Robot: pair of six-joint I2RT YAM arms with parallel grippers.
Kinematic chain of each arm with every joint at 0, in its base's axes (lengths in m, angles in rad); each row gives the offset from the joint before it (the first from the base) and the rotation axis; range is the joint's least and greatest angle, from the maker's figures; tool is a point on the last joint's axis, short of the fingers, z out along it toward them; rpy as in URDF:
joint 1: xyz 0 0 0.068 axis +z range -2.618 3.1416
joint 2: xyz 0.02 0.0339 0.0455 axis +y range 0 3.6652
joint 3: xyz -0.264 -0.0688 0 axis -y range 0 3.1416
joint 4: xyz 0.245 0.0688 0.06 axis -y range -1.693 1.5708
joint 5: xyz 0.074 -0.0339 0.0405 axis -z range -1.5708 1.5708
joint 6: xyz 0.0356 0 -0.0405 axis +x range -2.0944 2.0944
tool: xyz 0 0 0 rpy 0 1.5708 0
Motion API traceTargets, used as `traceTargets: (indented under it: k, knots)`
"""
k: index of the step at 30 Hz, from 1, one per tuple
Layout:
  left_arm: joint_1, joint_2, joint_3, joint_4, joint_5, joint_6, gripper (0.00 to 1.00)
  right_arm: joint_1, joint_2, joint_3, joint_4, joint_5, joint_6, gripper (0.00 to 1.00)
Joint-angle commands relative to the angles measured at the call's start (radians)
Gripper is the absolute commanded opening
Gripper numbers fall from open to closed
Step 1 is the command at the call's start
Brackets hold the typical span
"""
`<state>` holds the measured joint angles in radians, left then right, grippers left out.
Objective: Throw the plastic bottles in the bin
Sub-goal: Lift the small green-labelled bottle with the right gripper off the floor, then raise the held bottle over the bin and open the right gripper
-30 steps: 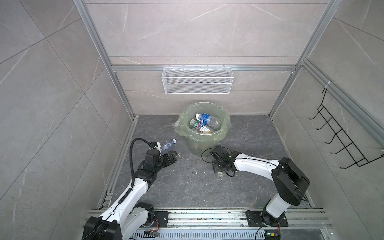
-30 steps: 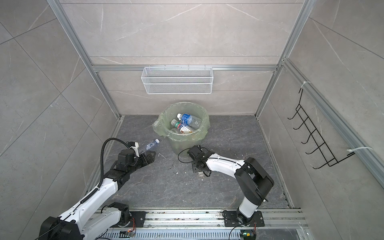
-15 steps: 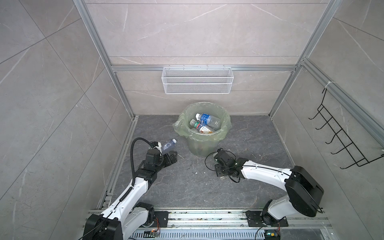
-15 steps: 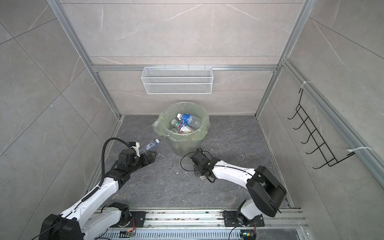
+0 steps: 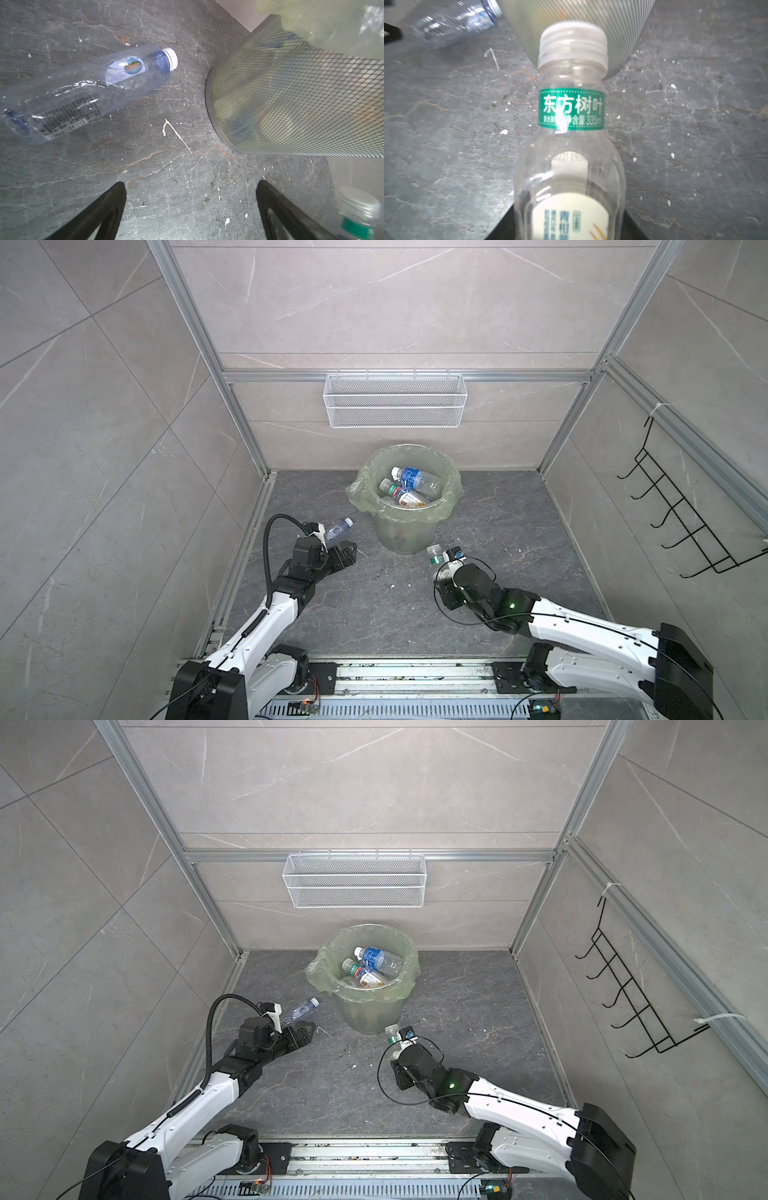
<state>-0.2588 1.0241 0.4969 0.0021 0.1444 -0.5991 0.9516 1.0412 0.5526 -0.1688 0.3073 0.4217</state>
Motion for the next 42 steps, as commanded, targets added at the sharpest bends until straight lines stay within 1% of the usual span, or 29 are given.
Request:
traceTargets:
  k: [1,5,8,13,16,19,21,22,23,25,26,27,28,30,35,42]
  knots:
    - [0.003,0.002,0.006,0.036,0.026,0.001,1.0,0.038,-0.073,-0.019,0.058,0.073,-0.049,0.5]
    - [0.003,-0.001,0.006,0.033,0.026,0.002,1.0,0.062,-0.149,-0.002,0.076,0.082,-0.088,0.5]
    - [0.003,-0.001,0.007,0.03,0.026,0.003,1.0,0.066,-0.193,0.042,0.078,0.085,-0.108,0.49]
    - [0.003,-0.01,0.008,0.027,0.024,0.004,1.0,0.066,-0.208,0.187,0.1,0.071,-0.174,0.48]
    - [0.004,-0.012,0.01,0.024,0.026,0.004,1.0,0.065,-0.125,0.359,0.103,0.074,-0.219,0.48]
    - [0.004,-0.016,0.015,0.025,0.025,0.001,1.0,0.038,0.039,0.611,0.054,0.095,-0.274,0.48]
    - [0.004,-0.016,0.017,0.029,0.026,-0.001,1.0,-0.026,0.156,0.789,-0.001,0.039,-0.266,0.48]
    - [0.003,-0.015,0.018,0.034,0.026,-0.004,1.0,-0.064,0.232,0.886,-0.027,0.001,-0.258,0.5]
    - [0.003,-0.013,0.019,0.037,0.028,-0.005,1.0,-0.091,0.304,0.972,-0.06,-0.02,-0.255,0.56]
    - [0.003,-0.01,0.022,0.042,0.031,-0.01,1.0,-0.137,0.466,1.205,-0.201,-0.013,-0.222,0.83]
    - [0.004,-0.011,0.025,0.039,0.032,-0.013,1.0,-0.153,0.52,1.29,-0.259,0.006,-0.204,0.97]
    - [0.003,-0.016,0.029,0.032,0.031,-0.013,1.0,-0.17,0.556,1.354,-0.304,0.029,-0.189,0.99]
    - [0.004,-0.025,0.03,0.023,0.028,-0.013,1.0,-0.186,0.569,1.383,-0.319,0.042,-0.178,0.99]
    - [0.004,-0.044,0.026,0.016,0.023,-0.013,1.0,-0.208,0.556,1.375,-0.291,0.036,-0.17,0.99]
    - [0.003,-0.057,0.03,-0.002,0.012,-0.002,1.0,-0.212,0.514,1.351,-0.266,0.011,-0.179,0.99]
    - [0.003,-0.035,0.088,-0.044,-0.037,0.024,1.0,-0.214,0.416,1.197,-0.249,0.015,-0.181,0.99]
